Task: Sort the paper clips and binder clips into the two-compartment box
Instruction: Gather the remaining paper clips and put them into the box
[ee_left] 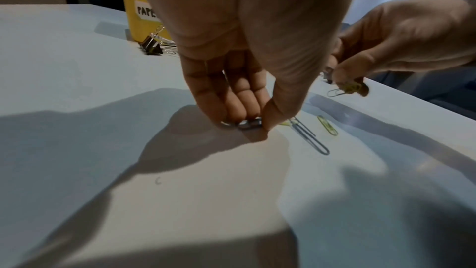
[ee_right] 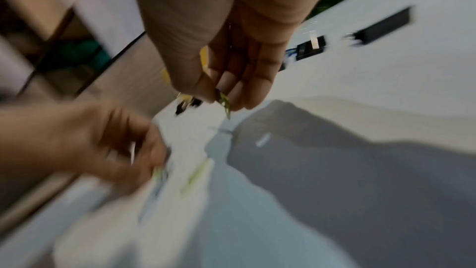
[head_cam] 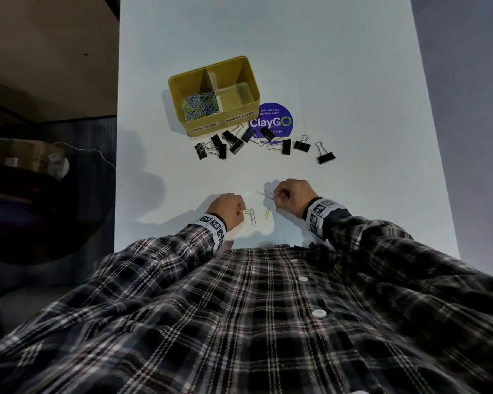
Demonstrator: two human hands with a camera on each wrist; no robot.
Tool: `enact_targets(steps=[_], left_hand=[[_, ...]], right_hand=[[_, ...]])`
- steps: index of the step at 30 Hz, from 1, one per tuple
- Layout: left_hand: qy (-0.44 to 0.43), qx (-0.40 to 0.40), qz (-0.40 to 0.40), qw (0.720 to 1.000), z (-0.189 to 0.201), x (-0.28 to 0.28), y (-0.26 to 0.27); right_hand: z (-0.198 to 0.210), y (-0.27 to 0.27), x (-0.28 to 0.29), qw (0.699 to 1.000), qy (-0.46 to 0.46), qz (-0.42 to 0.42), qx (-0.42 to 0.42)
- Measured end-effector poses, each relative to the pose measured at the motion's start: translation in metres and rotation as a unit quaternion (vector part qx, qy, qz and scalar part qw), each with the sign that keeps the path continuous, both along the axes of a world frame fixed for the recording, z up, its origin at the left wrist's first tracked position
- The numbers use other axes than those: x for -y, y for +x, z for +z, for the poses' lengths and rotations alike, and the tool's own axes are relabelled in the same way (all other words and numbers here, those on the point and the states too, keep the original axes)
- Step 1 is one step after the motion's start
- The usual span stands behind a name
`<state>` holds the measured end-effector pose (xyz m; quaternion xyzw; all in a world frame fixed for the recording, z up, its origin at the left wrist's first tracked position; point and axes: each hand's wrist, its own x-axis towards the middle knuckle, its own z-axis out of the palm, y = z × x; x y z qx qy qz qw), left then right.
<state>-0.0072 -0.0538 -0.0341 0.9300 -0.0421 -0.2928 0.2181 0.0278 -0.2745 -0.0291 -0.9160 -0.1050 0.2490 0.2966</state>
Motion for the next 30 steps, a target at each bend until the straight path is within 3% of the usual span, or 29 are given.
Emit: enact_targets(steps=[3, 5, 9, 16, 19, 24, 28, 30], left_hand=[[0.001, -0.04, 0.026, 0.999, -0.002, -0.001, 0.004], [0.002, -0.052, 0.028, 0.998, -0.003, -0.002, 0.005], [-0.013, -0.056, 0.027, 0.998, 0.001, -0.004, 0.004], [-0.086, -0.05, 0.112, 0.989, 0.022, -0.005, 0.009], [-0.163, -0.014, 0.124, 0.979, 0.043, 0.015, 0.021], [-0.244, 0.046, 0.052, 0.967, 0.072, 0.051, 0.035], [-0.149, 0.113, -0.046, 0.981, 0.061, 0.036, 0.032], [-0.086, 0.079, -0.102, 0.988, 0.045, 0.022, 0.021]], right_hand=[[0.005, 0.012, 0.015, 0.986, 0.04, -0.129, -0.095], [0.009, 0.017, 0.024, 0.958, 0.112, -0.208, -0.163], [0.018, 0.021, 0.03, 0.857, 0.296, -0.32, -0.274], [0.02, 0.017, 0.021, 0.731, 0.394, -0.396, -0.393], [0.02, 0.015, 0.014, 0.715, 0.386, -0.397, -0.427], [0.021, 0.012, 0.0, 0.721, 0.375, -0.384, -0.438], [0.016, 0.009, 0.006, 0.709, 0.367, -0.413, -0.438], [0.011, 0.008, 0.014, 0.731, 0.33, -0.43, -0.415]])
